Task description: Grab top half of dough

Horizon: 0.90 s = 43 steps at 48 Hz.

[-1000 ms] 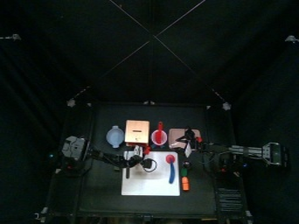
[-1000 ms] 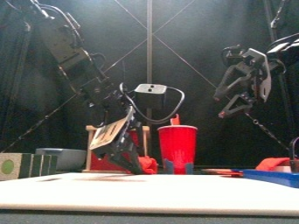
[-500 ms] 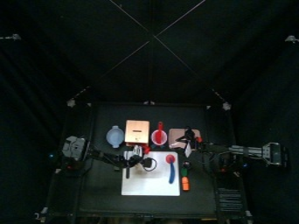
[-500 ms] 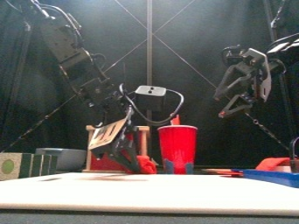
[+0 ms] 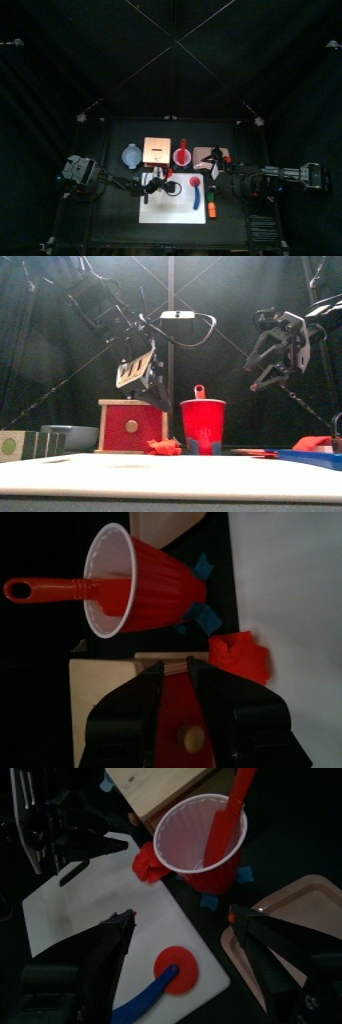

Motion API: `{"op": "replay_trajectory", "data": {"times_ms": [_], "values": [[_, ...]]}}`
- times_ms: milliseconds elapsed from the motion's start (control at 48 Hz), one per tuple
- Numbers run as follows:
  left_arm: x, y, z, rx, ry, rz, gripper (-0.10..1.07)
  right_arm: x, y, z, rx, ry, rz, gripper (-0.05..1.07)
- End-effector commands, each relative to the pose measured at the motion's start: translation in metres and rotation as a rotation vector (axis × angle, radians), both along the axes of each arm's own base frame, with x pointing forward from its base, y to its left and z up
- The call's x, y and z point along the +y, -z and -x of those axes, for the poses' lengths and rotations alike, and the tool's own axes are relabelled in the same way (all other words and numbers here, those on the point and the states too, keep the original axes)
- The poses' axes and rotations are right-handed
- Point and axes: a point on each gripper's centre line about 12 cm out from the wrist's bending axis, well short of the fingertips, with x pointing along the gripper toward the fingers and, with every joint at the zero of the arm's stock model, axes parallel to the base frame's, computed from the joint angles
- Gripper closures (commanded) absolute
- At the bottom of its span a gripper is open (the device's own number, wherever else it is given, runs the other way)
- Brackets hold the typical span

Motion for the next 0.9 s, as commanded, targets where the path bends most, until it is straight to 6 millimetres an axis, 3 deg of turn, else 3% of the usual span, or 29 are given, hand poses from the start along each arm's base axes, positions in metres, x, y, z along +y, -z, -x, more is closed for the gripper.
{"op": "replay_trajectory", "data": {"times_ms": [0, 292, 542, 750, 875], "values": [[0.001, -0.001, -0.004, -0.009, -0.006, 0.000, 0.29, 0.000, -0.005, -0.002, -0.017, 0.000, 0.001, -0.01], [-0.010, 0.009, -0.010, 0.005, 0.031, 0.023, 0.29, -0.001, -0.005, -0.002, -0.016, 0.000, 0.002, -0.01], [-0.023, 0.022, -0.010, 0.007, 0.001, 0.232, 0.27, -0.001, -0.004, -0.003, -0.012, -0.001, 0.001, -0.01], [-0.015, 0.031, -0.011, 0.034, -0.013, 0.230, 0.23, -0.001, -0.004, -0.002, -0.012, 0.000, 0.001, -0.01], [-0.011, 0.031, -0.013, 0.039, -0.030, 0.213, 0.14, -0.001, -0.003, -0.002, -0.009, 0.002, -0.001, -0.01]]}}
